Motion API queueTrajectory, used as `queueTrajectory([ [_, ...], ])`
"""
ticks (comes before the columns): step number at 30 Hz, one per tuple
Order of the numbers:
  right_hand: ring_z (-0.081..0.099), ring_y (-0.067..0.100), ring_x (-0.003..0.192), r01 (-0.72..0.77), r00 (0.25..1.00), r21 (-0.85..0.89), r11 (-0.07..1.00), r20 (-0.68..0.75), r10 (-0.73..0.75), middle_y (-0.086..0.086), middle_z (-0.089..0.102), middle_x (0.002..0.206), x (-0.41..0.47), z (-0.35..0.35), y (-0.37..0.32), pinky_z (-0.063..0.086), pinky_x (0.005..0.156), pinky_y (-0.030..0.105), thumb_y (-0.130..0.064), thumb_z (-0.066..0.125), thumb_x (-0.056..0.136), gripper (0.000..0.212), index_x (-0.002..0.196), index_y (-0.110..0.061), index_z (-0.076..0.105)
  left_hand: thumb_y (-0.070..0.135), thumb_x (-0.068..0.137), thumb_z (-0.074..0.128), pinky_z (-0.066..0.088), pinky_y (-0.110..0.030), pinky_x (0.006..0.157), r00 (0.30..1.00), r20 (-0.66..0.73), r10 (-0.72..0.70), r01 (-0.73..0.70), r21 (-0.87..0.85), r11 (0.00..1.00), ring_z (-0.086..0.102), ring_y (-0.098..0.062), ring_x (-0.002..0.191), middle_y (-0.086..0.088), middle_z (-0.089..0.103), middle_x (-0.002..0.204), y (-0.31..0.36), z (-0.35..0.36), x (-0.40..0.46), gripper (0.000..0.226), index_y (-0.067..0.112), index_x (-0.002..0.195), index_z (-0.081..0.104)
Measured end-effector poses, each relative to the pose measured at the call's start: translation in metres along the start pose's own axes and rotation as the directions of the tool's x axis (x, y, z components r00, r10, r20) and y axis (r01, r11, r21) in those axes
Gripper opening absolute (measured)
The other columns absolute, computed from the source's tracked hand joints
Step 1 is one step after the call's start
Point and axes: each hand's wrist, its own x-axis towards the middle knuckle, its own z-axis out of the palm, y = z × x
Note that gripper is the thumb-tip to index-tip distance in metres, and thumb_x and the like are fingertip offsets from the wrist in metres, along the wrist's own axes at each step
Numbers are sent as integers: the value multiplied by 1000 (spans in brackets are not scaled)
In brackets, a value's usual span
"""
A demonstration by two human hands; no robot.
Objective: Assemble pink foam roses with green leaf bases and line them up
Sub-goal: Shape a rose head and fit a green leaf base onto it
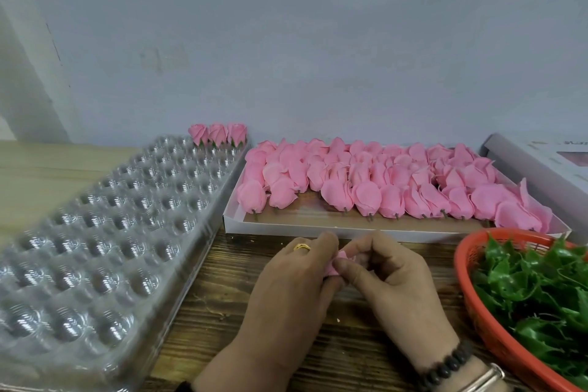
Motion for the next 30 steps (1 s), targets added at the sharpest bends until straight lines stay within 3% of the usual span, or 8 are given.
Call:
queueTrajectory([
  [6,49,5,59,32,999,-13,999,-2,-32,-3,58,61,0,1,2,40,57,11,-2,75,70,18,67,-17,67,21,71,69,37,-19,64,994,-108,-15,20,51,998,46,-3,73,14,59,70,0,2,4,19,23,78,51],
  [8,51,8,61,48,999,-20,999,-12,-48,0,58,62,0,1,3,42,59,15,-4,75,70,16,68,-17,67,23,72,73,43,-25,76,991,-104,-81,75,-61,995,46,0,86,21,59,82,-1,3,4,31,30,97,56],
  [11,55,15,65,86,996,-38,996,-22,-87,6,60,66,-1,1,2,44,62,19,-3,75,72,16,69,-16,66,34,69,77,30,-19,99,975,103,-198,213,-160,964,33,2,112,34,41,108,-6,3,0,88,54,130,17],
  [15,52,4,64,156,988,-73,985,32,-154,-1,58,68,-3,3,-2,39,63,11,-18,71,68,9,67,-22,63,38,67,72,29,2,82,933,199,-300,331,-145,933,41,0,105,22,41,112,-12,5,-1,94,42,140,13],
  [19,53,5,70,239,964,-106,965,143,-223,-4,60,73,-4,5,-5,40,67,10,-32,70,68,12,70,-23,62,13,72,73,37,-6,67,936,173,-306,337,-193,922,53,-3,83,8,58,93,-13,4,1,47,28,111,52],
  [22,56,7,74,313,939,-182,932,205,-275,-4,59,75,-4,5,-5,41,69,11,-27,70,72,9,72,-24,62,5,69,69,43,-16,61,922,224,-315,370,-278,886,53,-1,68,2,63,73,-9,1,0,23,26,72,59],
  [24,57,9,74,328,933,-198,924,222,-284,-8,57,75,-5,5,-5,43,69,14,-20,70,74,11,71,-26,61,2,69,67,47,-28,61,910,272,-313,388,-291,874,53,-4,60,-2,65,67,-7,-1,0,14,15,68,63],
  [30,57,3,80,268,963,-99,958,38,-265,-18,60,90,-8,5,-12,45,72,14,-43,52,81,20,93,-33,64,4,73,73,46,-30,60,923,262,-284,383,-527,759,54,-8,61,6,63,62,-4,5,3,28,26,59,63],
])
